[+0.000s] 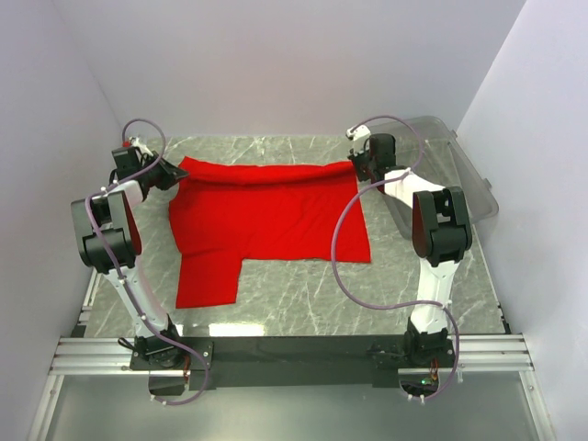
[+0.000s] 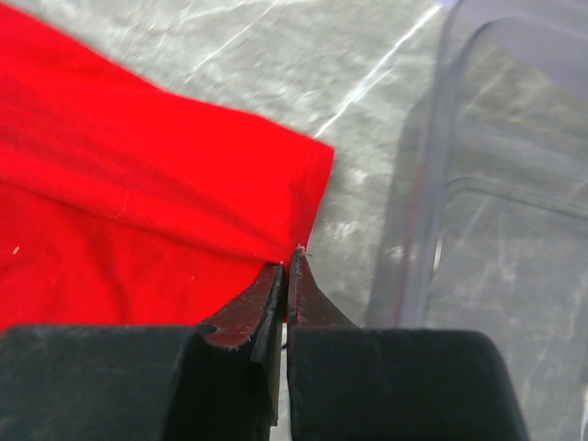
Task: Fold and stack the t-shirts
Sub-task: Fold the tshirt
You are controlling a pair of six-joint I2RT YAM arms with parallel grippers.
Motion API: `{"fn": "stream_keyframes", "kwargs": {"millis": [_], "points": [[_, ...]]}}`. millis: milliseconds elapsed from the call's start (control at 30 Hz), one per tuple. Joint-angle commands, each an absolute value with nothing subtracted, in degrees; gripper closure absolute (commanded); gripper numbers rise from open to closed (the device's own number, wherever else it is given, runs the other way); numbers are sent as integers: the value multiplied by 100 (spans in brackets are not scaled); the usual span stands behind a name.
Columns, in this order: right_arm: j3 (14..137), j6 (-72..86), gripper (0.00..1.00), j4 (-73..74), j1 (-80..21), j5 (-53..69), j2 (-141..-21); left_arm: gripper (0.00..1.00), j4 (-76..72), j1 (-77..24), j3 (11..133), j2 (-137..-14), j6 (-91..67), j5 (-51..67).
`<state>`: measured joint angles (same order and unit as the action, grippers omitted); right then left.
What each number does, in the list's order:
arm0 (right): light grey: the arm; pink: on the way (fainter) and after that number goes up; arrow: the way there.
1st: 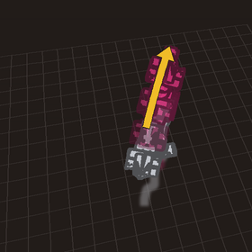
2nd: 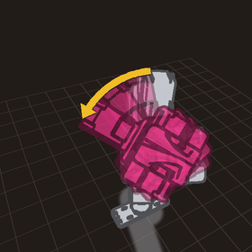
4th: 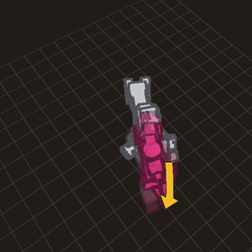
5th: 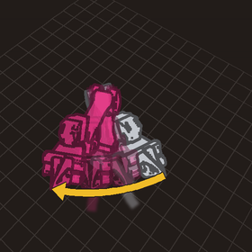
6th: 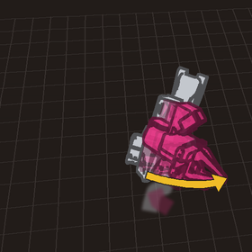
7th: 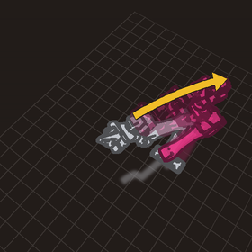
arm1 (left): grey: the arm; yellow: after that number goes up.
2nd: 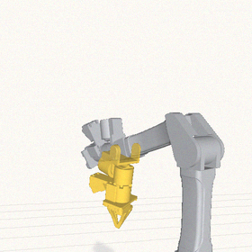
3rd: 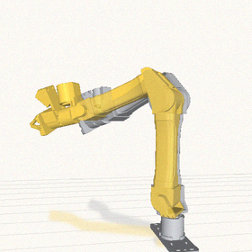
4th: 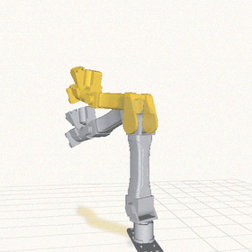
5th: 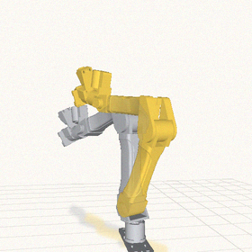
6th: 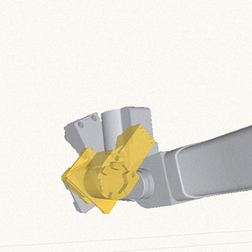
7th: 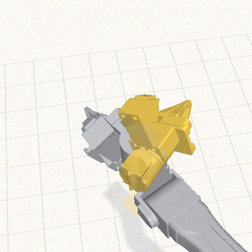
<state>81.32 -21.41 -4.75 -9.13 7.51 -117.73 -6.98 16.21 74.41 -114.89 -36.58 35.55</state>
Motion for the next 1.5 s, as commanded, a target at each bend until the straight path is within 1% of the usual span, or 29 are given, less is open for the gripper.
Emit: {"fn": "stream_keyframes", "kwargs": {"millis": [0,167,500,1000,1133,1167,1200,1233,1267,1300,1333,1433,1467], "points": [[8332,-2303,100,-97,-905,940,-11584,99,-694,1679,7725,-11417,-3498,3463],[8464,-2276,100,123,-905,783,-11724,99,-668,1679,7752,-11478,-3481,3480],[8657,-2285,100,474,-905,861,-11804,99,-510,1679,7787,-11575,-3366,3410],[8903,-2338,99,931,-923,1028,-11909,94,-325,1679,7778,-11558,-3217,3357],[8886,-2390,96,1037,-914,1116,-11883,91,-132,1679,7796,-11549,-3094,3349],[8868,-2417,94,1081,-914,1168,-11865,91,-36,1679,7813,-11549,-3050,3340],[8799,-2460,91,1098,-905,1308,-11830,87,-18,1670,7822,-11523,-3041,3314],[8754,-2522,83,1116,-914,1362,-11752,85,-18,1679,7822,-11505,-3032,3244],[8702,-2557,78,1116,-905,1423,-11707,80,-18,1687,7805,-11461,-3015,3243],[8623,-2601,73,1125,-905,1493,-11664,78,-9,1679,7805,-11426,-3006,3234],[8596,-2628,66,1116,-905,1538,-11593,77,-17,1679,7796,-11400,-2997,3243],[8543,-2689,59,1169,-905,1669,-11497,66,-35,1679,7805,-11303,-2997,3252],[8543,-2698,59,1195,-914,1705,-11470,60,-53,1687,7805,-11233,-2988,3252]]}}
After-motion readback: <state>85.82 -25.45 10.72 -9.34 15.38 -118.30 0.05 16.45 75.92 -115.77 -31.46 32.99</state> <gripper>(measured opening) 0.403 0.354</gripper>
